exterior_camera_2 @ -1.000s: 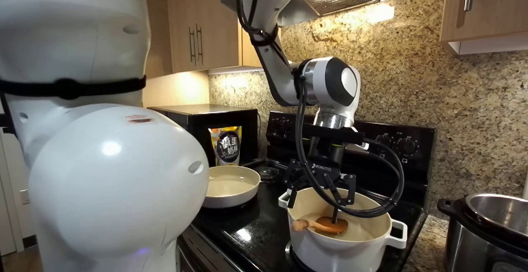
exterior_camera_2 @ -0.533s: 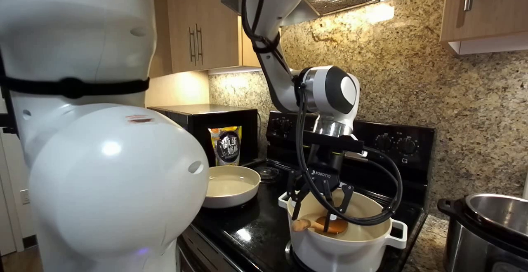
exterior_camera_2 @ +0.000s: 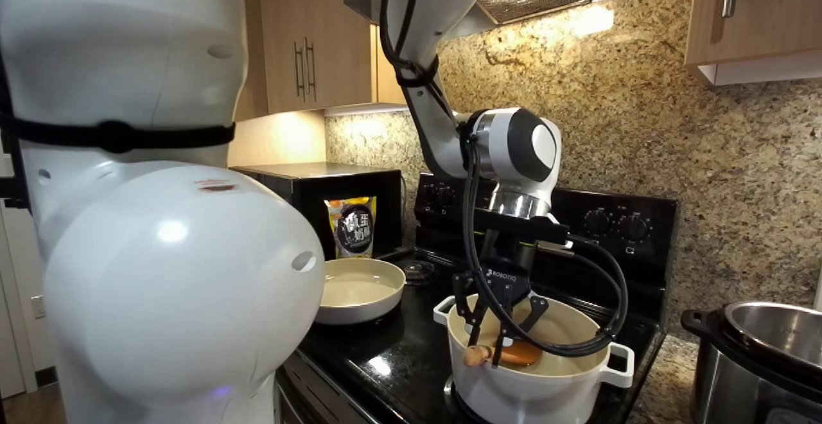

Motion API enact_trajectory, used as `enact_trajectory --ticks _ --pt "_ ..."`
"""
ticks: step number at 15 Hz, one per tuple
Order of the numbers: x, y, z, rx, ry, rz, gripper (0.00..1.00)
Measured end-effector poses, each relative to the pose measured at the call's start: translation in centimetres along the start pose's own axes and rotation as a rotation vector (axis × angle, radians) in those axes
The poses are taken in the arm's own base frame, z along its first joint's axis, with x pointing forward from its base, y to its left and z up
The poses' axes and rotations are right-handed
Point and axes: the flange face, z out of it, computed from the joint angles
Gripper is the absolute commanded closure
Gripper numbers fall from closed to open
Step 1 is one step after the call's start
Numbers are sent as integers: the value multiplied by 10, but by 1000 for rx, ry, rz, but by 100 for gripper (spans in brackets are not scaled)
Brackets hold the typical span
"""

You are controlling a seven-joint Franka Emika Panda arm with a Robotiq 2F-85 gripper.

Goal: Use the wooden spatula to stir the water in the pot.

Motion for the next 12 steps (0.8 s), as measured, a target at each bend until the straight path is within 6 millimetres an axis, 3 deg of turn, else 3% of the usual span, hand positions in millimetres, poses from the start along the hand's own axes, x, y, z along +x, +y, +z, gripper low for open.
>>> enact_trajectory --ticks 12 --pt "-8 2 -3 -7 67 66 94"
